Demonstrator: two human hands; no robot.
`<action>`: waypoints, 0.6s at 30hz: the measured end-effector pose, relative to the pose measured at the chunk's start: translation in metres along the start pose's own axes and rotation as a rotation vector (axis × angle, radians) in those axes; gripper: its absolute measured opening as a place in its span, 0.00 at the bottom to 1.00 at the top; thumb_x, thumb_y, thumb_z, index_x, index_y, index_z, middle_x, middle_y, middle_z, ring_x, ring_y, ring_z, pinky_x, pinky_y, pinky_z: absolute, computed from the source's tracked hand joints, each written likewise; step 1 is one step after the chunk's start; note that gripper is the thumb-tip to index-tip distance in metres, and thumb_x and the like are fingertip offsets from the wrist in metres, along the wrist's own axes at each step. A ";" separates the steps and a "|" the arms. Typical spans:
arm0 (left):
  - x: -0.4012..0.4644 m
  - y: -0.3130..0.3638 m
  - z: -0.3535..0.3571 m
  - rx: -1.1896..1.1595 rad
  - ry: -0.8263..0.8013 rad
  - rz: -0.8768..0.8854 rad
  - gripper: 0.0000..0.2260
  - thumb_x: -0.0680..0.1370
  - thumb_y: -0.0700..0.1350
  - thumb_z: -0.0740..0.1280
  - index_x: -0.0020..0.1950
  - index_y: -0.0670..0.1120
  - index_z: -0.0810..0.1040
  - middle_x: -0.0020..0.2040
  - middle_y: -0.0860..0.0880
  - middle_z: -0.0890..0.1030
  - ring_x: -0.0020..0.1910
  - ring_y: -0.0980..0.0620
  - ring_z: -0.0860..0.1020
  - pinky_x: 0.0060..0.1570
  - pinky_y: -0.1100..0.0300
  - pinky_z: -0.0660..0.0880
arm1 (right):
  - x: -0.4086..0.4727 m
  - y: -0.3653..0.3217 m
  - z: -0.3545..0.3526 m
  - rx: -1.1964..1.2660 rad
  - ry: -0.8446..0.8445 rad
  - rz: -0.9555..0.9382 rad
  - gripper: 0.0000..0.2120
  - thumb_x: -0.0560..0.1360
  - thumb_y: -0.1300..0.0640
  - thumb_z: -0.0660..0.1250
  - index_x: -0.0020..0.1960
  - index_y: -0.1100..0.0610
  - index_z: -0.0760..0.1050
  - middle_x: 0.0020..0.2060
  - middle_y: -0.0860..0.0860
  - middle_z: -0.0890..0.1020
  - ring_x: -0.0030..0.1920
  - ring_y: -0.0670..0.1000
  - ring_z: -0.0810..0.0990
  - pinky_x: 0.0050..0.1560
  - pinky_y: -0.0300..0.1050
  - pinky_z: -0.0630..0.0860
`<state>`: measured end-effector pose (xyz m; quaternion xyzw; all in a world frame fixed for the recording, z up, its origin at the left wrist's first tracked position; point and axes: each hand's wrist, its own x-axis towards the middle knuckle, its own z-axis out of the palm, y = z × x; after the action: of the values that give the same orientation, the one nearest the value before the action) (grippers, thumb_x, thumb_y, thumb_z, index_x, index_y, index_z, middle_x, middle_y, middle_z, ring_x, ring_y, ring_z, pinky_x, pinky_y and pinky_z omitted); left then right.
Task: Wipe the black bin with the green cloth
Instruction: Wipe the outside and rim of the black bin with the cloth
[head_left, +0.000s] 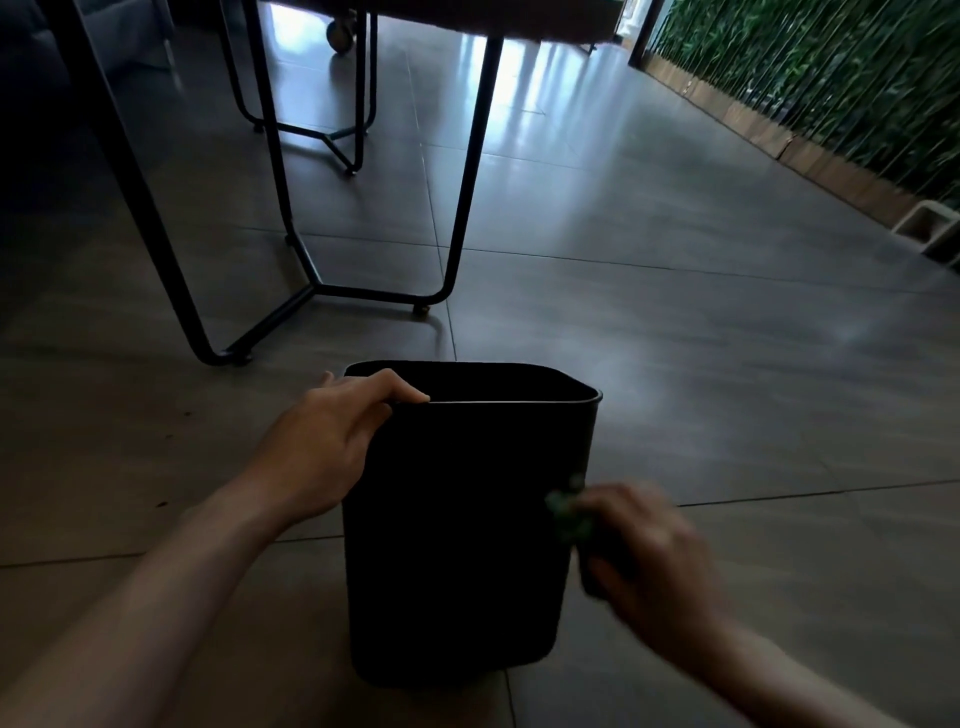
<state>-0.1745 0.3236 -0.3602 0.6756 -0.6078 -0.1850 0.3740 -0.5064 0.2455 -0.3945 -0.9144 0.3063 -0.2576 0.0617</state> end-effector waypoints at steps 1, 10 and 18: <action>0.000 0.000 0.000 -0.005 -0.011 0.002 0.16 0.83 0.42 0.59 0.58 0.63 0.77 0.55 0.62 0.82 0.64 0.55 0.78 0.74 0.46 0.64 | 0.014 0.008 -0.020 0.035 0.059 0.159 0.17 0.70 0.60 0.74 0.55 0.44 0.76 0.48 0.46 0.81 0.46 0.54 0.81 0.47 0.44 0.75; -0.006 -0.006 -0.012 -0.010 0.009 -0.010 0.15 0.82 0.39 0.61 0.52 0.60 0.79 0.47 0.61 0.81 0.51 0.63 0.77 0.48 0.63 0.71 | 0.104 0.051 -0.078 -0.042 -0.372 0.385 0.29 0.71 0.53 0.81 0.68 0.36 0.75 0.55 0.49 0.79 0.55 0.56 0.80 0.57 0.54 0.79; -0.009 -0.016 -0.018 0.012 -0.014 0.041 0.16 0.82 0.37 0.61 0.52 0.59 0.79 0.48 0.56 0.83 0.52 0.58 0.79 0.52 0.58 0.73 | 0.118 0.045 -0.046 -0.122 -0.731 0.126 0.14 0.77 0.52 0.73 0.60 0.38 0.80 0.60 0.45 0.72 0.54 0.54 0.78 0.57 0.57 0.78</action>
<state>-0.1523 0.3374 -0.3623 0.6638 -0.6253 -0.1782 0.3696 -0.4733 0.1416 -0.3159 -0.9272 0.3346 0.1087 0.1283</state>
